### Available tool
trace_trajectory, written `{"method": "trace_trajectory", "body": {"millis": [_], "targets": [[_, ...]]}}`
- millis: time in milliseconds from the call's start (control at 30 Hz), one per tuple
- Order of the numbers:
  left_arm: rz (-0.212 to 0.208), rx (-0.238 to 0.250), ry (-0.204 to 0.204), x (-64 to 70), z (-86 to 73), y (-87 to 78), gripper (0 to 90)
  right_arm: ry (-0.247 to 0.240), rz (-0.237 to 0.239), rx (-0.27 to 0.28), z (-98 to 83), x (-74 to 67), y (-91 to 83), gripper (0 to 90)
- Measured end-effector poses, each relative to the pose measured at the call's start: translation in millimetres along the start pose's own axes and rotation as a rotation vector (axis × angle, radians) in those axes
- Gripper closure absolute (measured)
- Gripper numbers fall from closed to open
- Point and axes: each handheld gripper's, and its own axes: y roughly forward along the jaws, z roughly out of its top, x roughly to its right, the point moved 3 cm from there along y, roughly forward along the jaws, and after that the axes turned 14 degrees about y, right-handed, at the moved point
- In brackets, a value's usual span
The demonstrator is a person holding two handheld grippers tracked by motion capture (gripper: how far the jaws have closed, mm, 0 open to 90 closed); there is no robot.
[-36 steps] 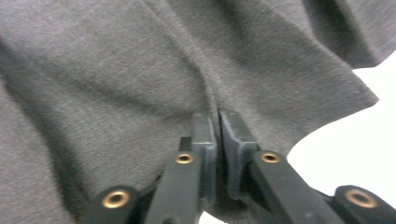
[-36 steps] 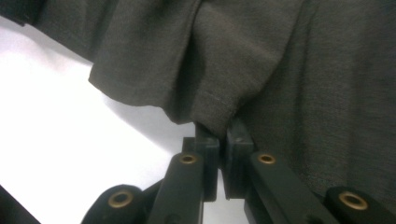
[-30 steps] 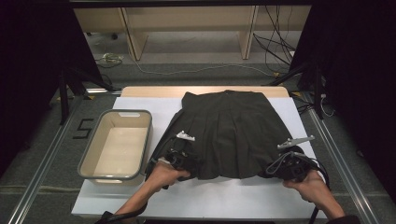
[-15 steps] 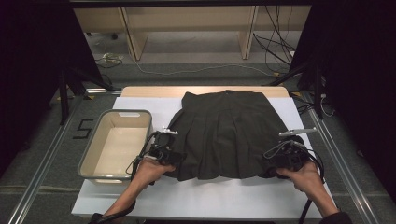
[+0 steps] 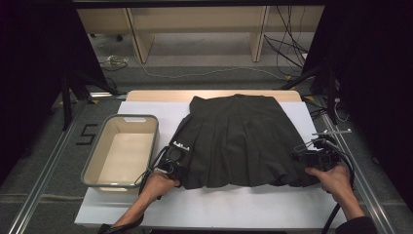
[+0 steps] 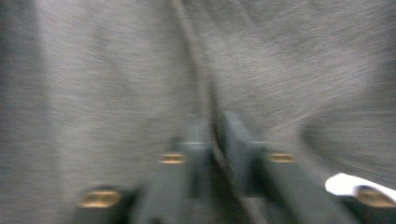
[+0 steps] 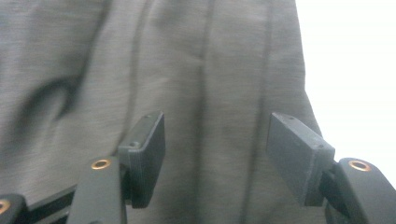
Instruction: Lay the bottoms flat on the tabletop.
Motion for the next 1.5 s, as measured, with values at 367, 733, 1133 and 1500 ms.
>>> {"method": "trace_trajectory", "body": {"millis": [367,733,1133,1500], "targets": [[-0.204,0.126,-0.078,21.6,11.4,-11.8,88.4,0.045,-0.058,-0.041,9.8,23.3,19.5,38.5],[-0.061,0.169,-0.079,-5.0,12.8,-34.5,62.0,0.05,-0.072,-0.055,14.1,30.9,27.9,38.0],[0.02,0.051,-0.119,-13.4,1.1,-16.5,35.3,0.051,-0.084,-0.072,15.7,34.2,35.4,36.2],[0.036,0.0,-0.113,-4.5,-1.4,-2.3,30.9,0.049,-0.092,-0.094,13.9,36.6,38.3,33.9]]}}
